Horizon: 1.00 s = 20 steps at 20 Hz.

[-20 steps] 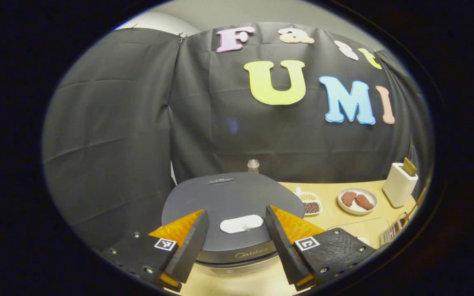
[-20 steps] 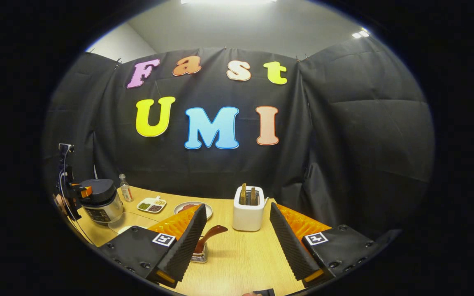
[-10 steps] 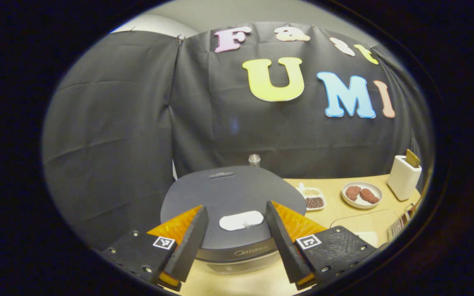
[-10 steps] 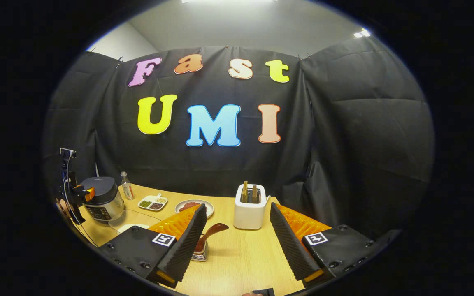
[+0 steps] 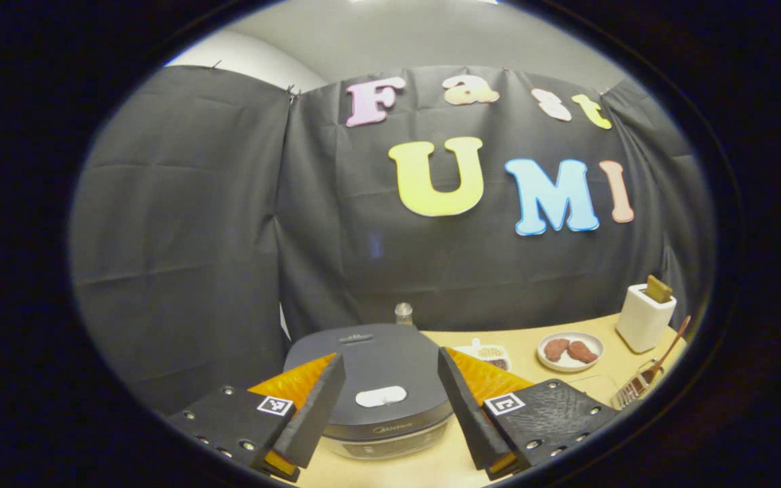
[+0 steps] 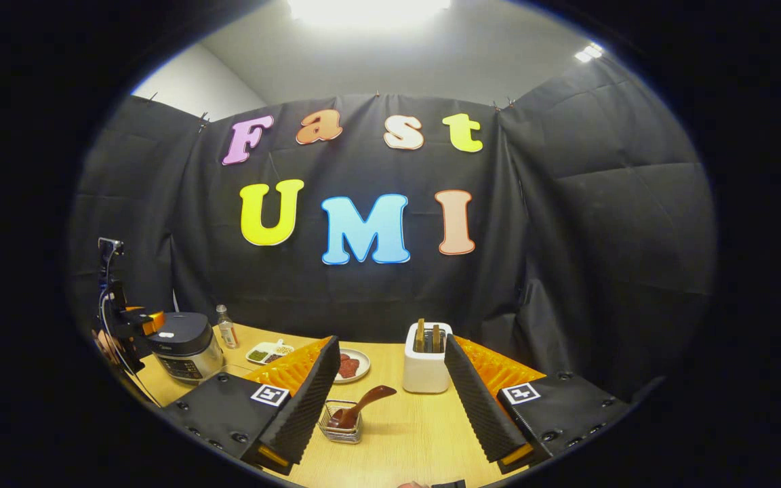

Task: Close the left gripper, press the button to open the rice cooker; take a wooden spoon from the chopstick holder with the right hand, scoop a spoonful of rice and pour it into the rice cooker, then put the wooden spoon back into the chopstick holder.

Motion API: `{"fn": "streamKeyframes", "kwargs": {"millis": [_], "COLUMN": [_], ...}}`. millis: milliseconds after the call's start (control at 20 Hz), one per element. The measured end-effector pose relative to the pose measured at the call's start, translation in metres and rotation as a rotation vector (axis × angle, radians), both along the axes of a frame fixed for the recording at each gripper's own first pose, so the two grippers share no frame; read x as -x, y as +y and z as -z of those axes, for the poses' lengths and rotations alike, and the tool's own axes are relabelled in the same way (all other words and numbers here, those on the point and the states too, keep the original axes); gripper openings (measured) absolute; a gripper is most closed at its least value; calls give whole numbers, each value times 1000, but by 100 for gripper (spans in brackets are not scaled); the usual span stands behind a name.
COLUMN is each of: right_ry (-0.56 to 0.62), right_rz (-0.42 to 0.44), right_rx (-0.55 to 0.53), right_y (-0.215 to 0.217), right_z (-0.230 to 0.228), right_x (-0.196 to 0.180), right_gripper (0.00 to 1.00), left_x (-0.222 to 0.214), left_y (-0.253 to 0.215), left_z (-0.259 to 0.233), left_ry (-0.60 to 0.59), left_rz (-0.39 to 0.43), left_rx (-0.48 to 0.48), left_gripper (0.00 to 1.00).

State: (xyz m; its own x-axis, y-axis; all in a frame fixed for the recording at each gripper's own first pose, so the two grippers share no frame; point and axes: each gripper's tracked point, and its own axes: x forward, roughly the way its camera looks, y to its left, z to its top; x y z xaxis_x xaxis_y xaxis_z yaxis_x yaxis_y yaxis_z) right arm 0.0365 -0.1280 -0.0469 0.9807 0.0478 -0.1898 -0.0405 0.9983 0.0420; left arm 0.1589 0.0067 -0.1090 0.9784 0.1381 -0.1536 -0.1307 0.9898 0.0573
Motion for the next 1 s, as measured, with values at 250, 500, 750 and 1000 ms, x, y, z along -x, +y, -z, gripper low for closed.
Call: {"fn": "streamKeyframes", "kwargs": {"millis": [250,500,750,1000], "right_ry": [-65,-125,-159,-179], "right_rz": [-40,-43,-18,14], "right_rx": [-2,-5,-19,-32], "right_y": [22,50,70,77], "right_z": [-17,-39,-52,-58], "right_x": [2,14,34,50], "right_gripper": [98,98,98,98], "left_x": [52,100,143,170], "left_y": [-23,-28,-9,-4], "left_z": [-83,-124,-151,-158], "left_ry": [-115,-176,-224,-240], "left_rz": [35,90,117,147], "left_rx": [22,28,-2,-23], "left_gripper": [85,85,85,86]}}
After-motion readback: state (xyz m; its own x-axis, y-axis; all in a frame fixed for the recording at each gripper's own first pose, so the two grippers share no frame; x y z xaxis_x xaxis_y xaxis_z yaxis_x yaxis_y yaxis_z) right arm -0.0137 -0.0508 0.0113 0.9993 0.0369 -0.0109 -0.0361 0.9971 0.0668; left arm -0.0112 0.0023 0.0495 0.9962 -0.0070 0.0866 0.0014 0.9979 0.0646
